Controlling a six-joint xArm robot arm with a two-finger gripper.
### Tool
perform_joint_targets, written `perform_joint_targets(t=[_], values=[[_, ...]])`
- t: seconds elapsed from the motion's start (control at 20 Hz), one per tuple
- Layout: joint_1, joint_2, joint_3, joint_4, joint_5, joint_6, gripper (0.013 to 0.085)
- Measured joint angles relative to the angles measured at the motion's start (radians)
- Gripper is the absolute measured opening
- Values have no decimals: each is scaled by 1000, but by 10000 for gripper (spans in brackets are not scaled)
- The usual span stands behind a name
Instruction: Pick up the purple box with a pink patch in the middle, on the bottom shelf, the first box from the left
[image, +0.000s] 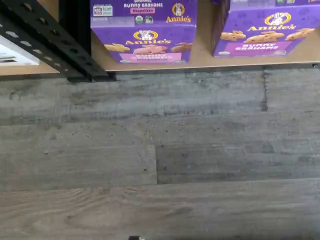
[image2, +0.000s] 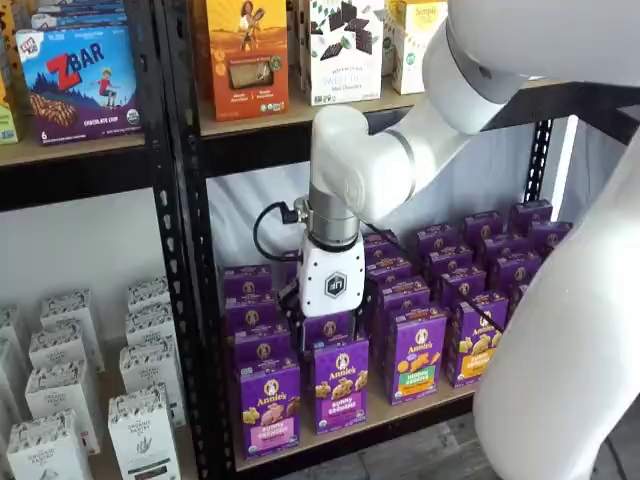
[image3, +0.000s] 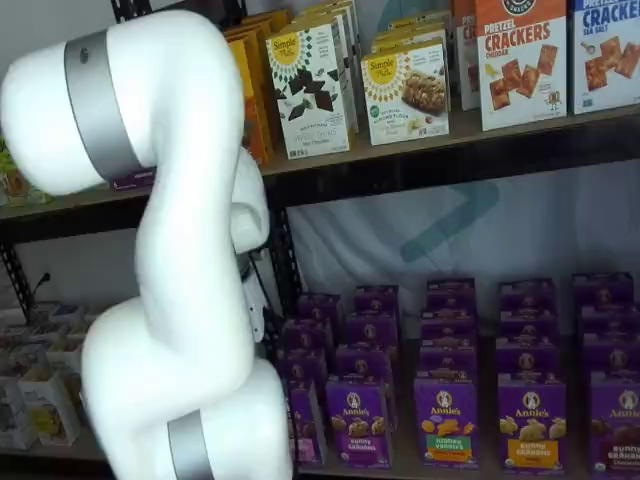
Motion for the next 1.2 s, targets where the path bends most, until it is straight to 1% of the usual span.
perform_joint_targets(t=[0.15, 0.35, 0.45, 0.65, 0.7, 0.75, 0.8, 0.85, 1.05, 1.1, 1.15, 1.2], values=[[9, 42, -15, -13, -17, 20, 850], [22, 106, -32, -9, -58, 29, 850], [26, 132, -35, 7, -87, 19, 850], [26, 163, -29, 60, -144, -28, 850], [27, 170, -28, 66, -156, -33, 850], [27, 180, -31, 58, -160, -25, 850], [27, 195, -39, 34, -157, -4, 850], [27, 206, -45, 21, -156, 8, 850], [25, 259, -65, 6, -181, 19, 850], [23, 270, -70, -6, -189, 28, 850], [22, 279, -74, -25, -197, 43, 850], [19, 290, -79, -53, -206, 66, 850]])
